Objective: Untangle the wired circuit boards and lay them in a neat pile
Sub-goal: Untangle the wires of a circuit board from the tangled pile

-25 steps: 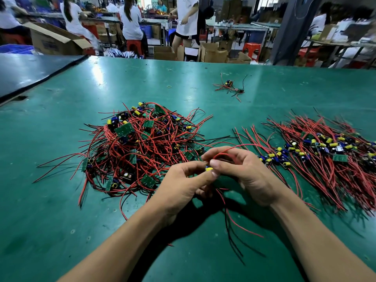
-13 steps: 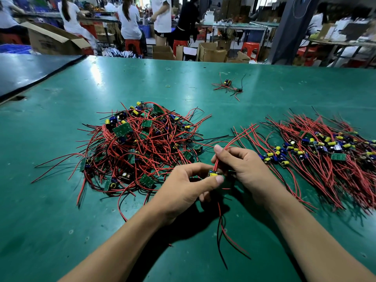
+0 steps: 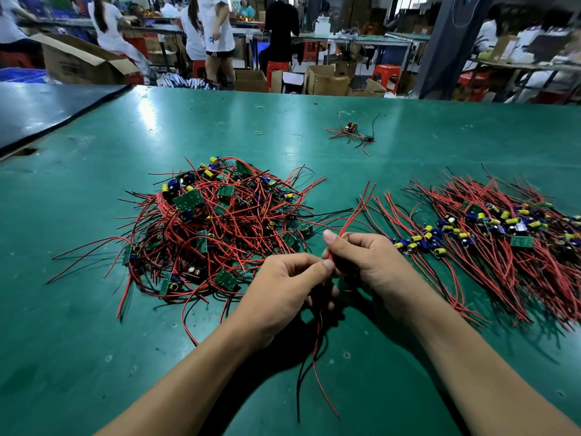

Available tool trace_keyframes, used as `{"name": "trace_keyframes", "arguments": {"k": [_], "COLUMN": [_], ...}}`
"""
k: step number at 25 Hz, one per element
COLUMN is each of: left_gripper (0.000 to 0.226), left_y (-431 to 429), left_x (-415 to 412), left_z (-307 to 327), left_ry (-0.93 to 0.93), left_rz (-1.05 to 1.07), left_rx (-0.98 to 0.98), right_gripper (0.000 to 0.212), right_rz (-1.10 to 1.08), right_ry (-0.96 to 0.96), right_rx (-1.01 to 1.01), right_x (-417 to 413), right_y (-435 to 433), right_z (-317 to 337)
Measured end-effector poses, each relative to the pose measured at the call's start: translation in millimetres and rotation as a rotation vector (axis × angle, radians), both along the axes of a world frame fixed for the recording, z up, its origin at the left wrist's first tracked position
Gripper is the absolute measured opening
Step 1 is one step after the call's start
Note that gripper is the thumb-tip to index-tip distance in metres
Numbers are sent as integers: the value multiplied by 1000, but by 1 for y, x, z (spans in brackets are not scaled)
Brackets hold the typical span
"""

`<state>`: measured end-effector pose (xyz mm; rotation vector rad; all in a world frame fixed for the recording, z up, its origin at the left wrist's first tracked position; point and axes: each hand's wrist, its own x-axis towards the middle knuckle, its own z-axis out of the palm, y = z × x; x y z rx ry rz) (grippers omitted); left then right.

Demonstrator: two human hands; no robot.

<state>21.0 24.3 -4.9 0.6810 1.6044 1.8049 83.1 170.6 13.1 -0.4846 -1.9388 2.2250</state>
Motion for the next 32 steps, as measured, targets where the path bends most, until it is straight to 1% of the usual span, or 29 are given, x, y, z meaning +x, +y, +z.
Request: {"name": "trace_keyframes", "arguments": {"k": [4,8,10,13,15,16,20,22,23,26,28,30,32], "left_gripper": [15,21,23,22,20,20,19,19,19,18,18,19,20], "left_y": [1,3,3,2,1,1,0,0,0,-1,-1,-1,-1], "left_x": [-2,-5,-5,-6,-5,-5,-3,-2,-2,-2,-2,-3,-3], "left_z": [-2,-4,-4,-2,0,1,4,4,4,5,5,4,3], "left_ry": [5,-35,-35,-28,-15,-4,31,48,55,49,48,47,26], "left_rz": [16,9,1,0,-2,-6,-21,-26,-27,-37,-45,-45,-24], "left_rx": [22,4,-5,-18,-37,-45,-46,-42,-40,-35,-40,-47,-47], "right_gripper": [27,38,43,47,45,43,41,45,50,58,54,46,44], "right_rz": [84,110,87,32,-69,-118,-284,-342,-348,-252,-162,-111,-103], "right_ry": [4,19,19,11,14,24,97,71,39,-6,0,1,0], "right_rx": [11,-21,16,134,211,213,68,-44,-122,-454,-589,-599,-450], "right_x": [2,1,0,-4,-6,-6,-9,-11,-11,-7,-4,-2,-3], "right_y": [-3,-3,-1,5,12,14,17,15,15,21,25,26,25], "right_z": [-1,-6,-8,-12,-15,-16,-13,-9,-6,5,9,10,8]}}
